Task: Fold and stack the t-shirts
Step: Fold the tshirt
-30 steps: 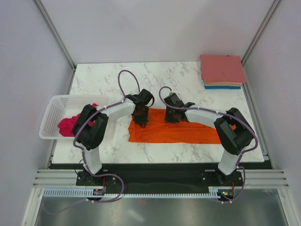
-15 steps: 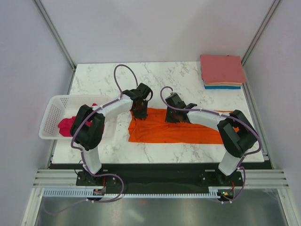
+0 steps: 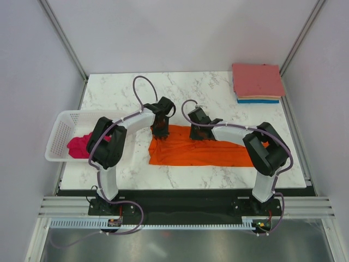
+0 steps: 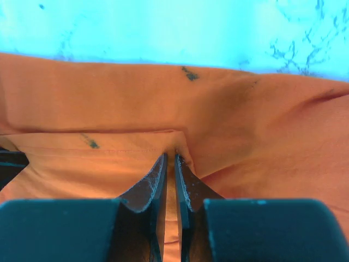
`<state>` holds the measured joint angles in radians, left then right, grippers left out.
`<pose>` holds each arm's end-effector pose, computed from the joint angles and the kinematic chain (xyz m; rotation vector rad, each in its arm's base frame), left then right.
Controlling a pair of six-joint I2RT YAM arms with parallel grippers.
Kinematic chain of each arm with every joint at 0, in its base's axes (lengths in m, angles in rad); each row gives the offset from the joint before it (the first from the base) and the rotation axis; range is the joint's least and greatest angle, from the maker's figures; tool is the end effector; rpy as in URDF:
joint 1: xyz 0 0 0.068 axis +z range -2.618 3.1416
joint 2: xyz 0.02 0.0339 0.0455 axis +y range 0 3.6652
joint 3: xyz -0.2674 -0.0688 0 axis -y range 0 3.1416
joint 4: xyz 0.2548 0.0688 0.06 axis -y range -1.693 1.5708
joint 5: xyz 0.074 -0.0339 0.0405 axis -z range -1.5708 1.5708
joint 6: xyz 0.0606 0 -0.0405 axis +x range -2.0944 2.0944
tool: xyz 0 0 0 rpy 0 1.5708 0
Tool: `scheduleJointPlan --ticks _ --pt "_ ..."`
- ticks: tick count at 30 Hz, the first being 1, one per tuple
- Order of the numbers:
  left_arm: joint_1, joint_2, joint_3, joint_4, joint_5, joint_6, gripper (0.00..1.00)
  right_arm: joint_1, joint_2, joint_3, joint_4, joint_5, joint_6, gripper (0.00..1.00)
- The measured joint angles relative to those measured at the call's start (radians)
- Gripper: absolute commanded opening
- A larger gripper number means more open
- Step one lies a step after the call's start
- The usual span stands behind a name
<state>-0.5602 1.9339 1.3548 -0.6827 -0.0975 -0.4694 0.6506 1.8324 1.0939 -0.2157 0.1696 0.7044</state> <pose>0.3436 -0.2086 0.1463 0.1067 2.8216 -0.0966 0.3207 0.2313 0.1355 0.1369 2.5350 0.3385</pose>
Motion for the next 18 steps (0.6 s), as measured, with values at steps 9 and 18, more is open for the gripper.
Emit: scheduleJointPlan --ticks 9,18 --pt "0.028 -0.019 0.119 -0.047 0.002 0.026 0.30 0.000 -0.042 -0.003 0.006 -0.016 -0.002 0.20" --pt "0.127 0.001 0.212 -0.046 -0.008 0.065 0.19 -0.082 -0.163 -0.034 -0.005 -0.035 -0.002 0.19"
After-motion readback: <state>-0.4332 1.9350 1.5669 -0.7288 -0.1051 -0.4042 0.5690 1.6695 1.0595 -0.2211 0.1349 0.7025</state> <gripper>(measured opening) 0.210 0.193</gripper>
